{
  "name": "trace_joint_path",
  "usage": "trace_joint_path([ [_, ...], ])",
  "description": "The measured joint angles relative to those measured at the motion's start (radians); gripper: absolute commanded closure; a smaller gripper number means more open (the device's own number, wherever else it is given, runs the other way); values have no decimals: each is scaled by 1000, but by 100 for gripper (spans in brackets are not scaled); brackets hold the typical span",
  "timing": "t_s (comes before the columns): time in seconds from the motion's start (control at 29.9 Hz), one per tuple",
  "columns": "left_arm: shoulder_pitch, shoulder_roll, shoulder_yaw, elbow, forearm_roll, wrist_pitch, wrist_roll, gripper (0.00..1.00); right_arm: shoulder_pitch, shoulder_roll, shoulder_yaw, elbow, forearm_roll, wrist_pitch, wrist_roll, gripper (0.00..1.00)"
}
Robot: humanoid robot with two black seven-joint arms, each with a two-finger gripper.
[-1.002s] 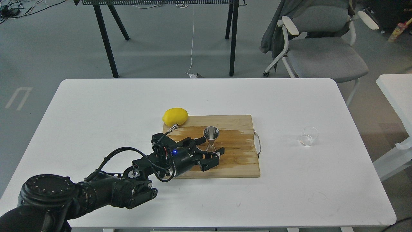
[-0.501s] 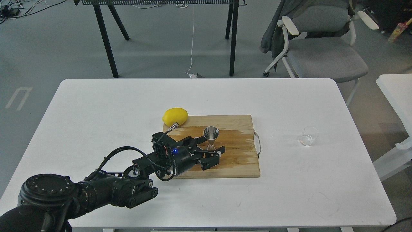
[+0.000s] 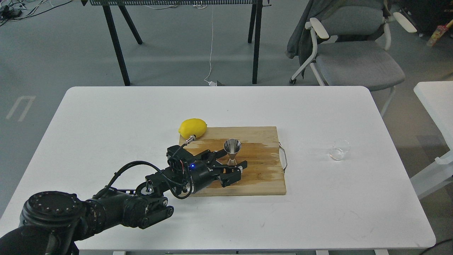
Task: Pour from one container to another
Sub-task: 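Open the left hand to release the jigger on the board, then withdraw the left arm away from the jigger toward the table edge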
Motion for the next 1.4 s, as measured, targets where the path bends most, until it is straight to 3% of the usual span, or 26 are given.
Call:
trace_joint_path([
  [0.73, 16, 54, -1, -9, 1, 0, 0, 4, -2, 0, 2, -1, 0, 0, 0, 0],
  [0.94, 19, 108, -1, -58, 2, 0, 0, 4, -10, -1, 6, -1, 0, 0, 3, 0],
  [1.14, 19, 266, -3, -200, 1, 0, 0, 4, -23, -6, 8, -1, 0, 0, 11, 0],
  [1.4, -4, 632, -18, -506, -3, 0, 0, 4, -30, -2, 9, -8, 0, 0, 14, 0],
])
